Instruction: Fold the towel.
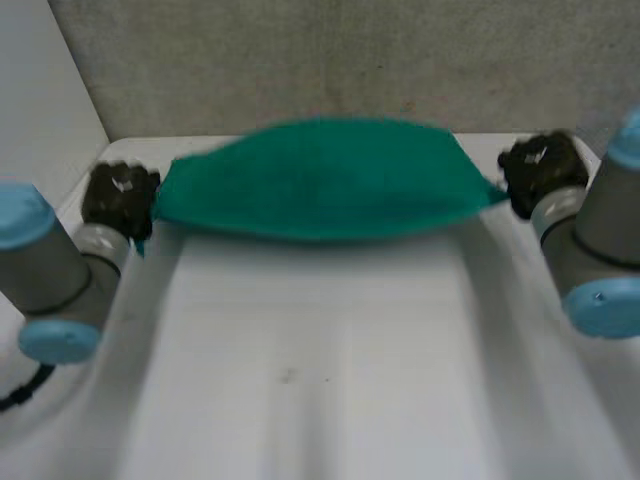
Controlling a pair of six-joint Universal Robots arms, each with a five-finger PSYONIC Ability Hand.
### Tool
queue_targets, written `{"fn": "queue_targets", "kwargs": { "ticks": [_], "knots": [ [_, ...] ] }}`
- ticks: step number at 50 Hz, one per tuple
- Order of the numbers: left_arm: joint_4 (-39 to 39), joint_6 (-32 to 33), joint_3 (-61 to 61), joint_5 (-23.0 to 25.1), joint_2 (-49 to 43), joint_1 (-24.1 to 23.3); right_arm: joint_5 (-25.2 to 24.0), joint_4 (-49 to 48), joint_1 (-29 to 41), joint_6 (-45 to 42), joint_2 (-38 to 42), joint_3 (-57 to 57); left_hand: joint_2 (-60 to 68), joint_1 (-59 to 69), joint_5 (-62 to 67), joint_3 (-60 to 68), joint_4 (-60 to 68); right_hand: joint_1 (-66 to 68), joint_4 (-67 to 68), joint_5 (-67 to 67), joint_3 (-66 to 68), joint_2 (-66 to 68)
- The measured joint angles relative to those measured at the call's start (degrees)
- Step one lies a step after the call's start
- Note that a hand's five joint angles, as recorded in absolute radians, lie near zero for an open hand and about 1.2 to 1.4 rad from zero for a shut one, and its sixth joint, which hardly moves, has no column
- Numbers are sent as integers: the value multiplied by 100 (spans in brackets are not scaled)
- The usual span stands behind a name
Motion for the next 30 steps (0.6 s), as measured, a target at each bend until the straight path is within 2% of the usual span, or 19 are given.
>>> {"fn": "queue_targets", "kwargs": {
  "ticks": [5, 10, 15, 20, 24, 27, 30],
  "knots": [
    [129, 38, -426, -3, -262, -31, 34, 284, 0, -14, 341, 218, 0, 0, 0, 0, 0, 0, 0, 0, 0, 0],
    [-48, 221, -809, -9, -48, 3, 23, 913, -14, -162, 131, 403, 0, 0, 0, 0, 0, 0, 0, 0, 0, 0],
    [-755, 872, -1367, -15, 649, 81, -26, 2050, -112, -814, -614, 842, 0, 0, 0, 0, 0, 0, 0, 0, 0, 0],
    [-2283, 2016, -1944, -14, 1555, 158, -29, 3042, -388, -2212, -1481, 1599, 0, 0, 0, 0, 0, 0, 0, -1, 0, 0],
    [-2985, 2394, -2084, -9, 1901, 106, -23, 3018, -478, -2726, -1742, 1863, 0, 0, 0, 0, 0, 0, 0, -1, 0, 0],
    [-3078, 2408, -2048, -4, 1987, -3, -17, 2738, -490, -2721, -1680, 1843, 0, 0, 0, 0, 0, 0, 0, -1, 0, 0],
    [-2830, 2288, -1899, 0, 1915, -132, 0, 2402, -481, -2544, -1402, 1678, 0, 0, 0, 0, 0, 0, 0, -1, 0, 0]
  ]
}}
